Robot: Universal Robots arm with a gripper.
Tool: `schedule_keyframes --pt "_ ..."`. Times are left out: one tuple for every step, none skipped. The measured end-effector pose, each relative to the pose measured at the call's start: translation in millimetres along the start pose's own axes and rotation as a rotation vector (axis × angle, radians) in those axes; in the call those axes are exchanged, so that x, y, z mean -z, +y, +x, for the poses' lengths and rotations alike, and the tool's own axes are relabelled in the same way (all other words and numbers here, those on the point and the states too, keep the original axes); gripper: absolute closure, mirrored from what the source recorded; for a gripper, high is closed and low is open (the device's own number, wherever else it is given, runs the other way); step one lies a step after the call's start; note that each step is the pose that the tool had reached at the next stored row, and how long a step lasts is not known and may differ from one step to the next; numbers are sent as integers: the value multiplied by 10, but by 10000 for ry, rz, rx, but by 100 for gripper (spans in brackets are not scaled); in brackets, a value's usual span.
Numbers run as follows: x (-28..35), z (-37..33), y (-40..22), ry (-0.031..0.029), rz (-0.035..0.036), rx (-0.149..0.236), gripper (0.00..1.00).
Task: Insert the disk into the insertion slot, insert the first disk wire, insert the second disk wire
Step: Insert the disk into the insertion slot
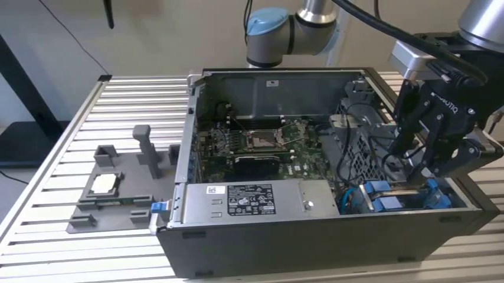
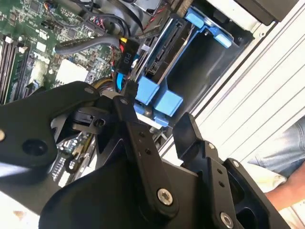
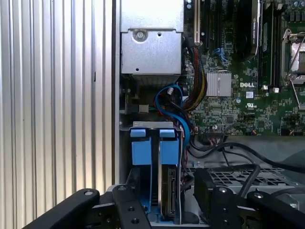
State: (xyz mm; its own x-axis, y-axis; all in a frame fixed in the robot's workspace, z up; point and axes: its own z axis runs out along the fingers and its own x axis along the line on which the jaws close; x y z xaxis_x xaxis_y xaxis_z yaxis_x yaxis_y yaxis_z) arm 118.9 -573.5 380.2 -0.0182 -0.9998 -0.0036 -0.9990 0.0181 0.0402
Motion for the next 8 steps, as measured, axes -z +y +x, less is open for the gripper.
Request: schedule_keyframes --pt "4 0 0 4 0 0 42" --pt "11 0 0 7 0 0 42" --pt "23 -1 1 6 0 0 42" --pt "34 -2 1 5 0 0 42" --pt "49 -4 2 5 0 0 42" --pt "66 -7 3 5 0 0 42" --pt "86 -11 4 5 0 0 42" --pt "108 -13 5 4 0 0 42"
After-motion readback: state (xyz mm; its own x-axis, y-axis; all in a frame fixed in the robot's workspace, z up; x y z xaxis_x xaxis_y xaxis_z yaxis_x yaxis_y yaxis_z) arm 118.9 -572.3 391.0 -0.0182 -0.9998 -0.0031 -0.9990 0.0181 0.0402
